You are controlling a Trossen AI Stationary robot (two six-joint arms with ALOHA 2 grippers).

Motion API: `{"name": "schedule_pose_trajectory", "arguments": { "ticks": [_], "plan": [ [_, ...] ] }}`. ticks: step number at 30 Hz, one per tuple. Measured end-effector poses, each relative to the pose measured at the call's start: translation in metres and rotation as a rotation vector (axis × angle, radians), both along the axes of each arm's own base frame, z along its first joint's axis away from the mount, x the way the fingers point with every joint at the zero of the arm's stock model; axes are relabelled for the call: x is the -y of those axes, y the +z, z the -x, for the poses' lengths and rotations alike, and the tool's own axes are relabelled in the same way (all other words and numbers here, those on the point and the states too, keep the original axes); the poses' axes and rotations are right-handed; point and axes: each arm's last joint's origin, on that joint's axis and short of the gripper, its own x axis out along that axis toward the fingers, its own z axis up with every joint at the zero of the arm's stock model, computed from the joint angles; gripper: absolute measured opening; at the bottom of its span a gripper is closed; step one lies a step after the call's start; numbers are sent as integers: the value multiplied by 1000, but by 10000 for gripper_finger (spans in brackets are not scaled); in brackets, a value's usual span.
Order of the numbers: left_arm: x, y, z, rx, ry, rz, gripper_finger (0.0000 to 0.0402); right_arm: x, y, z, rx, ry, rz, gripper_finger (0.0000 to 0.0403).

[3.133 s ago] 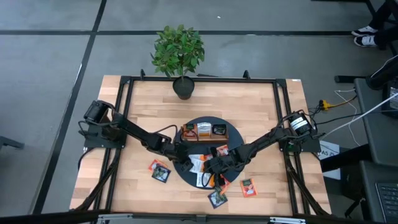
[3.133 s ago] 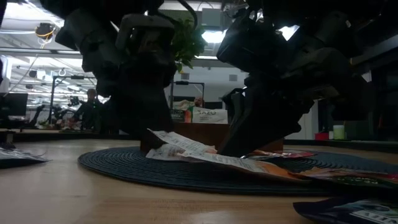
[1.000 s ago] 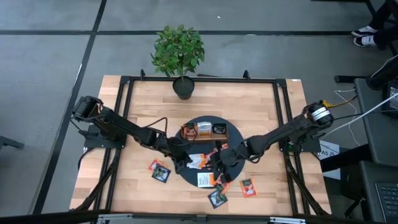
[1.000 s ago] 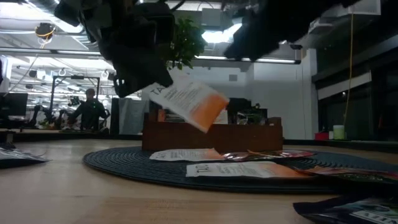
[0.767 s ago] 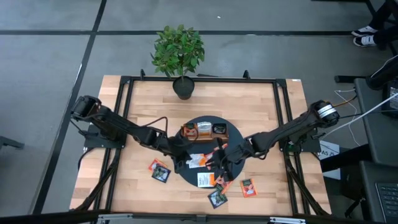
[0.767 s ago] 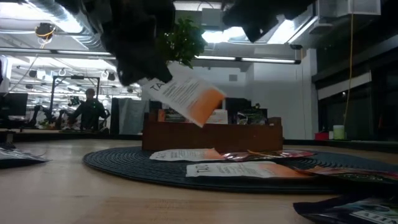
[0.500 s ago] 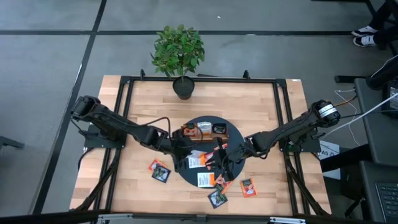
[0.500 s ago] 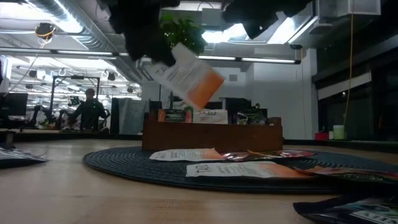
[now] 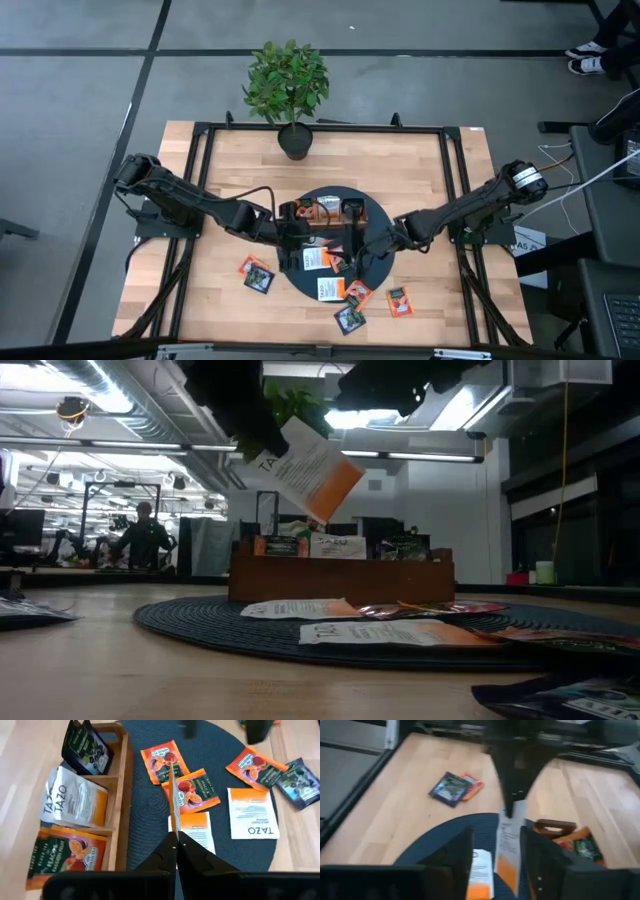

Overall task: Pick & Place Tea
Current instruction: Put the white tea bag into the middle of the wooden organizer

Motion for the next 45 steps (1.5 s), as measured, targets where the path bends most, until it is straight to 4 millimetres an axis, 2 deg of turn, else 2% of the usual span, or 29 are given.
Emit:
{"name": "schedule_pose_trajectory", "arguments": {
  "ticks": [5,10,25,35,40,45],
  "plan": [
    [-6,0,-2,9,17,-77,3,8,2,-2,13,-36,-6,217],
    [-11,1,-3,6,6,-113,3,14,3,-4,15,-68,-33,228],
    [-10,3,-6,37,-33,-143,3,43,2,-13,-3,-85,-135,201],
    [-8,1,-11,64,-42,-147,3,42,-12,-19,-45,-65,-93,175],
    [-7,-11,-16,27,-48,-153,3,42,-10,-19,-27,-56,-79,169],
    [-9,-12,-17,26,-45,-162,3,42,-11,-18,-41,-65,-92,169]
  ]
}}
